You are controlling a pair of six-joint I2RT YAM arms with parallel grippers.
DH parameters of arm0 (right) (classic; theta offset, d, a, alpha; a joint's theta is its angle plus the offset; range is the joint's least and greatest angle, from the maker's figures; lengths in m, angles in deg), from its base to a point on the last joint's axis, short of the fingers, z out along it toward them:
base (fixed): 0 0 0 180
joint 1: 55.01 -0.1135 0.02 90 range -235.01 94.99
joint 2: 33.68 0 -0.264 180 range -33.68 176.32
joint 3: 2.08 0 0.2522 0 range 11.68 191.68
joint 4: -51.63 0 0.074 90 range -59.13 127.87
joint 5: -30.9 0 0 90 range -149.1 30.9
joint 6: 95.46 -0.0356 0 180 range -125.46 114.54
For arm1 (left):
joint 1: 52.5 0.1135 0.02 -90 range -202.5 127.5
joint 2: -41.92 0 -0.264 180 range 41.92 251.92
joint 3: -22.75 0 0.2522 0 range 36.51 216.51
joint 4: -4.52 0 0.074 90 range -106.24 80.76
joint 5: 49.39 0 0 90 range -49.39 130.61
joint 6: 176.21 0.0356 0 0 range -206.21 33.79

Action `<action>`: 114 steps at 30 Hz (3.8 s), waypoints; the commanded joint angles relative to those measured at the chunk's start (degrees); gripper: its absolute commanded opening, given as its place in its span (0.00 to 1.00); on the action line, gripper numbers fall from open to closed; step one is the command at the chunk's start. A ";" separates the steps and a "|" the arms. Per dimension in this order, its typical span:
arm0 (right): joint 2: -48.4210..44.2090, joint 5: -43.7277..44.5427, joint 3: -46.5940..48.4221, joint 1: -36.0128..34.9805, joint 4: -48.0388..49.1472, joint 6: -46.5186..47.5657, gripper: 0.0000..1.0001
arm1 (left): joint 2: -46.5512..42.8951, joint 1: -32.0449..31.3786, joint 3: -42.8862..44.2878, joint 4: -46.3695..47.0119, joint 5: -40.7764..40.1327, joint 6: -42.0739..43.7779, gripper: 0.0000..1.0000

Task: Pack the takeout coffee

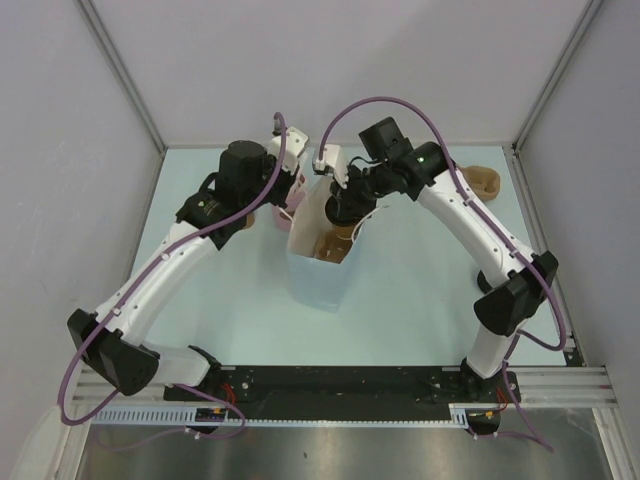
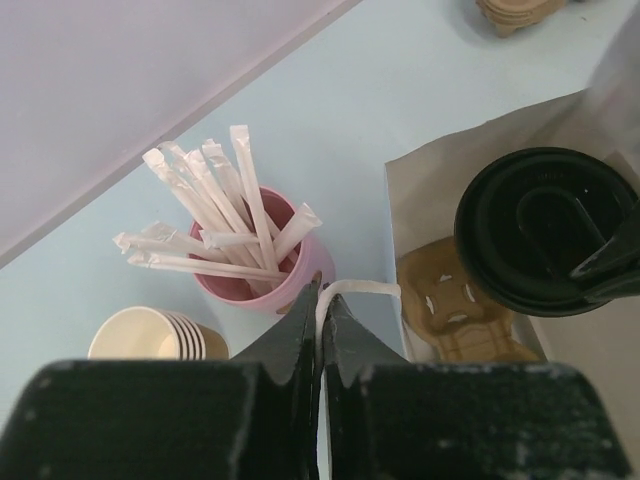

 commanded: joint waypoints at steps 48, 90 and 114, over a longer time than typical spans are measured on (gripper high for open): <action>10.03 0.54 -3.68 0.48 8.28 -4.41 0.00 | -2.22 3.36 -3.07 4.26 -0.02 -5.09 0.00; 12.41 2.03 -13.79 0.74 12.58 -3.88 0.00 | 0.32 3.62 -4.04 3.03 -4.85 -4.66 0.00; 12.23 -0.08 -15.63 1.62 14.08 -3.62 0.00 | 6.39 9.60 1.14 -0.66 -11.10 -7.12 0.00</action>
